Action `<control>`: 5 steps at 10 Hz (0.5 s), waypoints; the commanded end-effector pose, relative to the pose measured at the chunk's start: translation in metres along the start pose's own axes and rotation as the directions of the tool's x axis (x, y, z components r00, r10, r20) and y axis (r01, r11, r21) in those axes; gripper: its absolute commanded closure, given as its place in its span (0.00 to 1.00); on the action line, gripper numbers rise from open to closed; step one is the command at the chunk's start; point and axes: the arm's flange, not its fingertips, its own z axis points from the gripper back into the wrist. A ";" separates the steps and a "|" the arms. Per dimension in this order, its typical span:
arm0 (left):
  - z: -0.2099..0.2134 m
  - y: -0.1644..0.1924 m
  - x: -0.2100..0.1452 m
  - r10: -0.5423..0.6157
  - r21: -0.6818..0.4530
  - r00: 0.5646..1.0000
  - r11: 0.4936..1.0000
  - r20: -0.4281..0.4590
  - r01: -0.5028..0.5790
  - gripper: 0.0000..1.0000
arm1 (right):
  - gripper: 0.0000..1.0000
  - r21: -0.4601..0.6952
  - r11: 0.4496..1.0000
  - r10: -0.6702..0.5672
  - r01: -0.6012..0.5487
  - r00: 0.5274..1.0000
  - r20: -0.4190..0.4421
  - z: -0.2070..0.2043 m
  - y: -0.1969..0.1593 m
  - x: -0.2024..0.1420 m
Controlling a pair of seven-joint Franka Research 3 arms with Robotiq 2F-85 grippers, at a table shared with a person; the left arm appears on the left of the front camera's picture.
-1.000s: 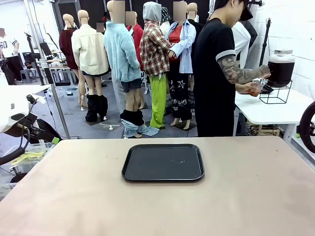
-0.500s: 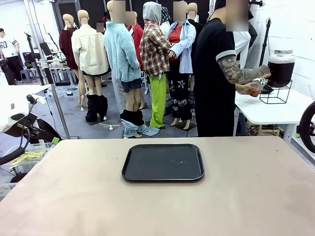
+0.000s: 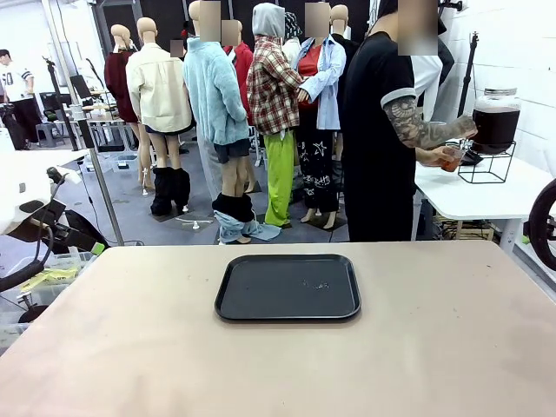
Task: Pour the drink into the iced cup.
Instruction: Open the gripper to release the iced cup you were holding.
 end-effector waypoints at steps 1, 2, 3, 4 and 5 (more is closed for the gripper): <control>0.000 0.001 0.000 0.002 0.010 1.000 1.000 0.007 -0.003 0.00 | 0.00 0.002 1.000 -0.002 0.002 1.000 0.003 0.000 -0.001 -0.002; 0.000 0.001 0.000 0.002 0.010 1.000 1.000 0.007 -0.003 0.00 | 0.00 0.002 1.000 -0.002 0.002 1.000 0.003 0.000 -0.001 -0.002; 0.000 0.001 0.000 0.002 0.010 1.000 1.000 0.007 -0.003 0.00 | 0.00 0.002 1.000 -0.002 0.002 1.000 0.003 0.000 -0.001 -0.002; 0.000 0.001 0.000 0.002 0.010 1.000 1.000 0.007 -0.003 0.00 | 0.00 0.002 1.000 -0.002 0.002 1.000 0.003 0.000 -0.001 -0.002; 0.000 0.001 0.000 0.002 0.010 1.000 1.000 0.007 -0.003 0.00 | 0.00 0.002 1.000 -0.002 0.002 1.000 0.003 0.000 -0.001 -0.002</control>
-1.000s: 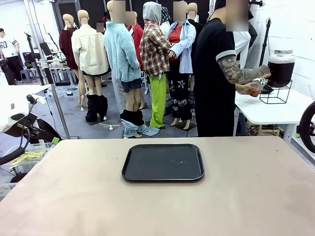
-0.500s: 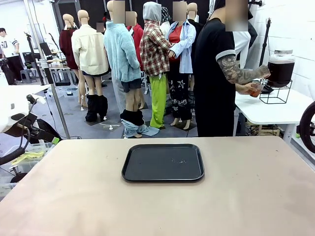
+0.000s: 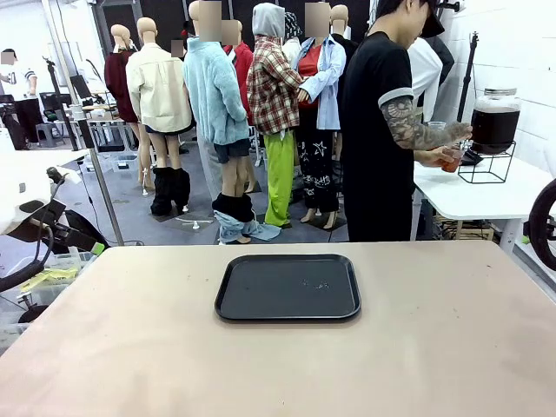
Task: Pour the drink into the iced cup.
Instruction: Open the gripper to release the iced cup you were holding.
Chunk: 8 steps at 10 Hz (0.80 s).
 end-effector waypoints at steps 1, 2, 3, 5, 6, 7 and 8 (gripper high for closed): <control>0.000 0.001 0.000 0.002 0.010 1.000 1.000 0.007 -0.003 0.00 | 0.00 0.002 1.000 -0.002 0.002 1.000 0.003 0.000 -0.001 -0.002; 0.000 0.001 0.000 0.002 0.010 1.000 1.000 0.007 -0.003 0.00 | 0.00 0.002 1.000 -0.002 0.002 1.000 0.003 0.000 -0.001 -0.002; 0.000 0.001 0.000 0.002 0.010 1.000 1.000 0.007 -0.003 0.00 | 0.00 0.002 1.000 -0.002 0.002 1.000 0.003 0.000 -0.001 -0.002; 0.000 0.001 0.000 0.002 0.010 1.000 1.000 0.007 -0.003 0.00 | 0.00 0.002 1.000 -0.002 0.002 1.000 0.003 0.000 -0.001 -0.002; 0.000 0.001 0.000 0.002 0.010 1.000 1.000 0.007 -0.003 0.00 | 0.00 0.002 1.000 -0.002 0.002 1.000 0.003 0.000 -0.001 -0.002; 0.000 0.001 0.000 0.002 0.010 1.000 1.000 0.007 -0.003 0.00 | 0.00 0.002 1.000 -0.002 0.002 1.000 0.003 0.000 -0.001 -0.002; 0.000 0.001 0.000 0.002 0.010 1.000 1.000 0.007 -0.003 0.00 | 0.00 0.002 1.000 -0.002 0.002 1.000 0.003 0.000 -0.001 -0.002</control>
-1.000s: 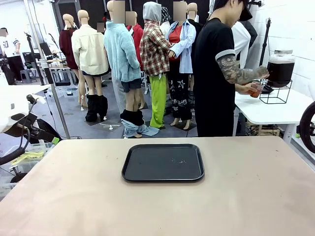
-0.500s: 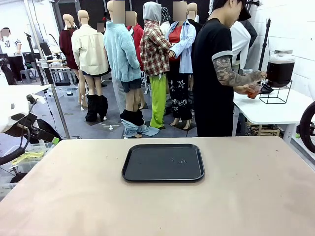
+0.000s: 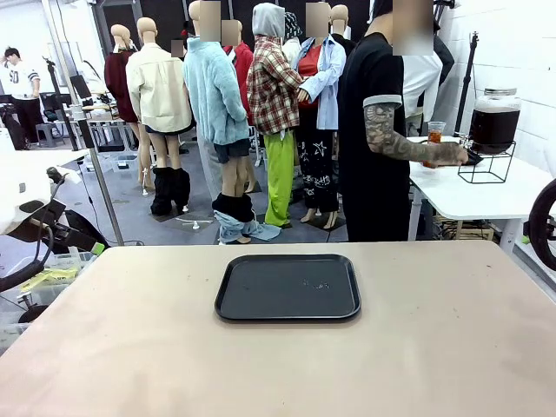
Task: Pour the drink into the iced cup.
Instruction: Open the gripper to release the iced cup you were holding.
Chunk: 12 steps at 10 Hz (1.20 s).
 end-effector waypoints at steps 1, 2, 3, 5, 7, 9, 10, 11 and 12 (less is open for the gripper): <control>0.000 0.001 0.000 0.002 0.010 1.000 1.000 0.007 -0.003 0.00 | 0.00 0.002 1.000 -0.002 0.002 1.000 0.003 0.000 -0.001 -0.002; 0.000 0.001 0.000 0.002 0.010 1.000 1.000 0.007 -0.003 0.00 | 0.00 0.002 1.000 -0.002 0.002 1.000 0.003 0.000 -0.001 -0.002; 0.000 0.001 0.000 0.002 0.010 1.000 1.000 0.007 -0.003 0.00 | 0.00 0.002 1.000 -0.002 0.002 1.000 0.003 0.000 -0.001 -0.002; 0.000 0.001 0.000 0.002 0.010 1.000 1.000 0.007 -0.003 0.00 | 0.00 0.002 1.000 -0.002 0.002 1.000 0.003 0.000 -0.001 -0.002; 0.000 0.001 0.000 0.002 0.010 1.000 1.000 0.007 -0.003 0.00 | 0.00 0.002 1.000 -0.002 0.002 1.000 0.003 0.000 -0.001 -0.002; 0.000 0.001 0.000 0.002 0.010 1.000 1.000 0.007 -0.003 0.00 | 0.00 0.002 1.000 -0.002 0.002 1.000 0.003 0.000 -0.001 -0.002; 0.000 0.001 0.000 0.002 0.010 1.000 1.000 0.007 -0.003 0.00 | 0.00 0.002 1.000 -0.002 0.002 1.000 0.003 0.000 -0.001 -0.002; 0.000 0.001 0.000 0.002 0.010 1.000 1.000 0.007 -0.003 0.00 | 0.00 0.002 1.000 -0.002 0.002 1.000 0.003 0.000 -0.001 -0.002; 0.000 0.001 0.000 0.002 0.010 1.000 1.000 0.007 -0.003 0.00 | 0.00 0.002 1.000 -0.002 0.002 1.000 0.003 0.000 -0.001 -0.002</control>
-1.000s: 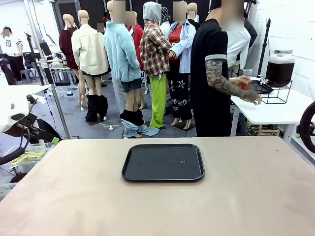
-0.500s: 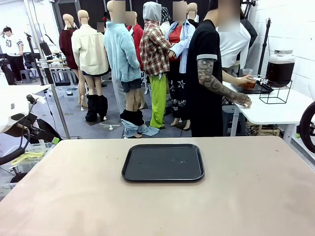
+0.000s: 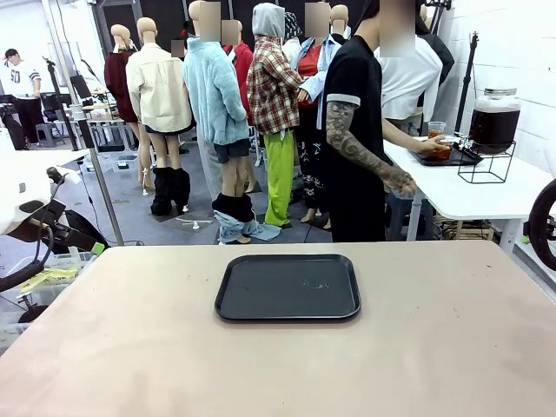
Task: Pour the drink into the iced cup.
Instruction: Open the gripper to release the iced cup you were holding.
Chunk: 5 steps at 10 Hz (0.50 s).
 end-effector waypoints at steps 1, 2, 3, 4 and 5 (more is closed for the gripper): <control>0.000 0.001 0.000 0.002 0.010 1.000 1.000 0.007 -0.003 0.00 | 0.00 0.002 1.000 -0.002 0.002 1.000 0.003 0.000 -0.001 -0.002; 0.000 0.001 0.000 0.002 0.010 1.000 1.000 0.007 -0.003 0.00 | 0.00 0.002 1.000 -0.002 0.002 1.000 0.003 0.000 -0.001 -0.002; 0.000 0.001 0.000 0.002 0.010 1.000 1.000 0.007 -0.003 0.00 | 0.00 0.002 1.000 -0.002 0.002 1.000 0.003 0.000 -0.001 -0.002; 0.000 0.001 0.000 0.002 0.010 1.000 1.000 0.007 -0.003 0.00 | 0.00 0.002 1.000 -0.002 0.002 1.000 0.003 0.000 -0.001 -0.002; 0.000 0.001 0.000 0.002 0.010 1.000 1.000 0.007 -0.003 0.00 | 0.00 0.002 1.000 -0.002 0.002 1.000 0.003 0.000 -0.001 -0.002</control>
